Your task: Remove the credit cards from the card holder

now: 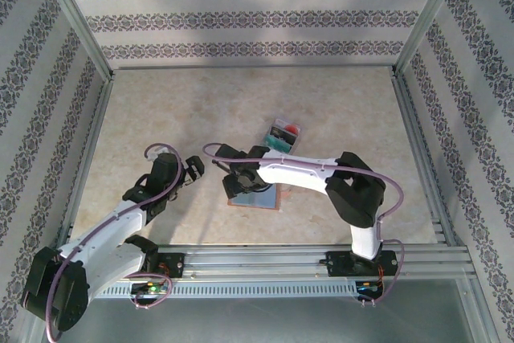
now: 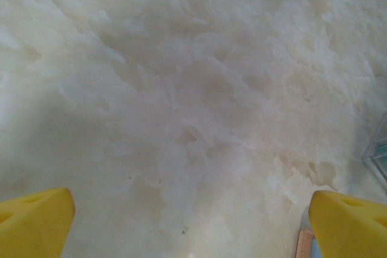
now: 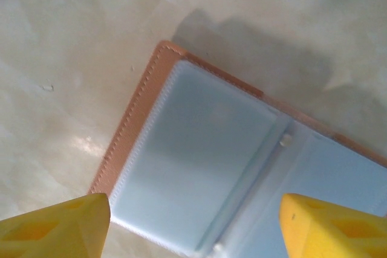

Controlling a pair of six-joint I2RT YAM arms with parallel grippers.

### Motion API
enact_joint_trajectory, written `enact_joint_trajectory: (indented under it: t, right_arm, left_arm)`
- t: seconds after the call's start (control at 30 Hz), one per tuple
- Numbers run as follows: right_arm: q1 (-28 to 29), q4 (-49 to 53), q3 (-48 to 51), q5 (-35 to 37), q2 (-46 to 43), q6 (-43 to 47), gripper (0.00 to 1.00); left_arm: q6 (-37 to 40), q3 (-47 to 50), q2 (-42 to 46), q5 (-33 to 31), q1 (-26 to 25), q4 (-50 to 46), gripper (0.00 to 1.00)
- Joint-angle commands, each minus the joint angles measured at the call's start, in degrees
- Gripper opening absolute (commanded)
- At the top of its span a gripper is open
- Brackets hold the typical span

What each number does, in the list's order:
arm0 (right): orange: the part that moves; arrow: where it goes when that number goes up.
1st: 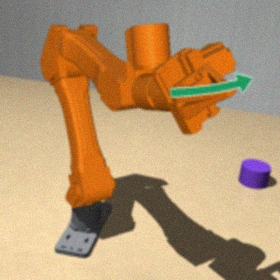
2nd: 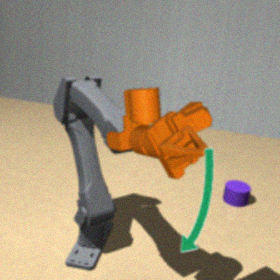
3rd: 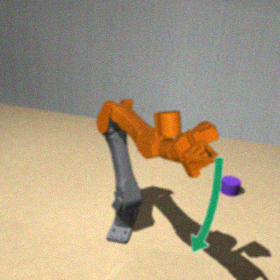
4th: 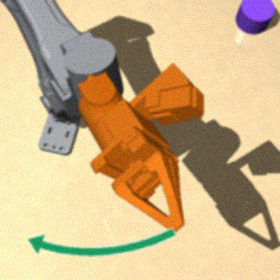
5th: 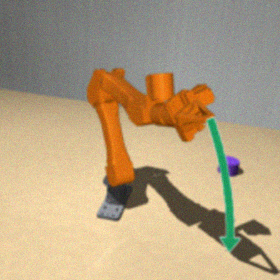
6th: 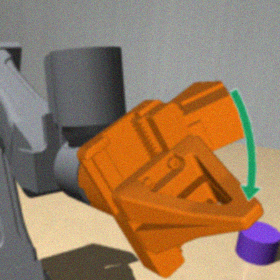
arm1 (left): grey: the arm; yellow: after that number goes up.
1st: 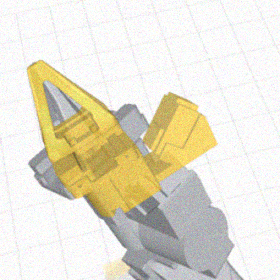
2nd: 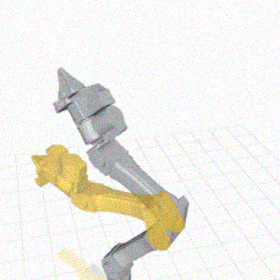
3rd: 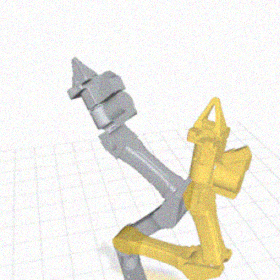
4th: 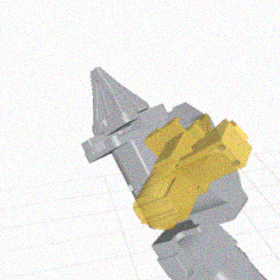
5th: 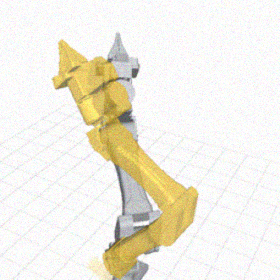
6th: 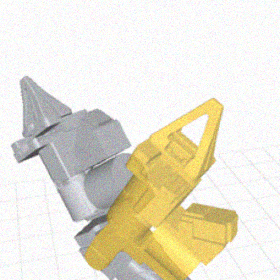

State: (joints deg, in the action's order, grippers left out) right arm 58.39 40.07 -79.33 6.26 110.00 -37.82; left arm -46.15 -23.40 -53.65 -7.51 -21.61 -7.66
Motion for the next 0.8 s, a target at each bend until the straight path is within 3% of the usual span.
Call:
enact_joint_trajectory:
  t: [0.0,0.27,0.77]
  right_arm:
    - [0.3,0.27,-1.7,-0.39,2.52,-0.42,0.76]
    - [0.32,-0.23,-1.15,-0.86,4.59,-0.58,0.78]
    - [0.13,-0.88,1.78,-1.06,5.62,-0.68,0.68]
  left_arm:
    - [-1.05,1.04,0.62,0.73,1.21,-0.54,0.99]
    - [-1.49,1.47,0.75,0.92,1.39,-0.52,0.99]
    - [-1.57,1.43,0.96,1.27,1.7,-0.8,0.99]
